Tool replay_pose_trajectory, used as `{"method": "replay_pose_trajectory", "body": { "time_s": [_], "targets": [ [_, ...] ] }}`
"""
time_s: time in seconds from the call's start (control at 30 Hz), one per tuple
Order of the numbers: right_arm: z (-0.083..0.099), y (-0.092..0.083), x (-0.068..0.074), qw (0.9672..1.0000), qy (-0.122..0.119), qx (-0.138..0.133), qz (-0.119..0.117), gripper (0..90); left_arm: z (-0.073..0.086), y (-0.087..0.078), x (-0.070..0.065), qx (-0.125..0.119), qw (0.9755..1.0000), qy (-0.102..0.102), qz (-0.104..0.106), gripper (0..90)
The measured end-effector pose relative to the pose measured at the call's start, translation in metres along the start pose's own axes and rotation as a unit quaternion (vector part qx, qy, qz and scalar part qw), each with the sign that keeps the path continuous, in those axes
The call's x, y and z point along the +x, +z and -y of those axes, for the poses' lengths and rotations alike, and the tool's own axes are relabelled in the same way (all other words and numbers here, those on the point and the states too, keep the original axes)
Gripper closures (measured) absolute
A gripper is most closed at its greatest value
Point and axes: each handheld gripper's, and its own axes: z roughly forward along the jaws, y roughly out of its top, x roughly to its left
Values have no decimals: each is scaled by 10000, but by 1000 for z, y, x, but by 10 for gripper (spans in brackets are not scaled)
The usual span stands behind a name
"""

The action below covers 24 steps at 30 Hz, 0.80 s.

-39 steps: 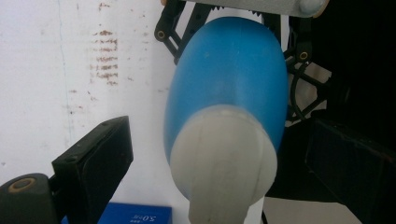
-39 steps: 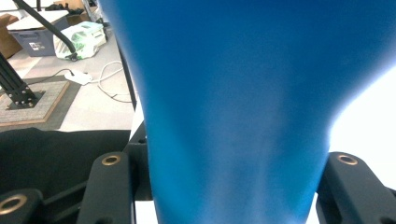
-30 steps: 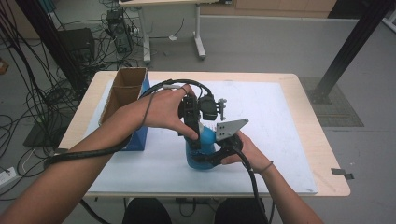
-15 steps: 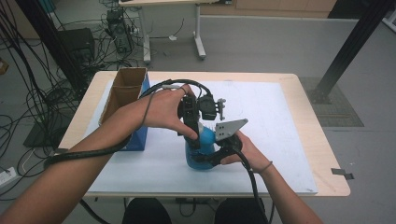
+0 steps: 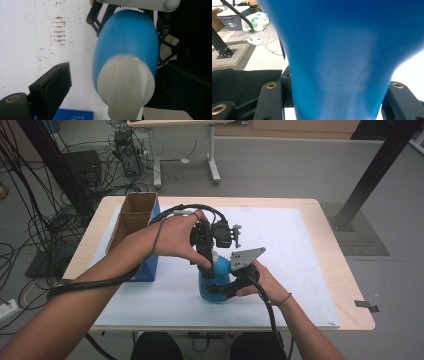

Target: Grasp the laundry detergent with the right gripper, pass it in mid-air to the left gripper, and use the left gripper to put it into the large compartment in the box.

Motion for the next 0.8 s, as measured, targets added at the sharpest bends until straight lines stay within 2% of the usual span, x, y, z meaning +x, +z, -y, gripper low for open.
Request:
{"method": "replay_pose_trajectory", "body": {
  "time_s": [0.8],
  "targets": [
    [2, -1, 2, 10000, 4, -16, 48, 430, -3, 0, 0, 13, 10000, 13, -12, 81]
  ]
}}
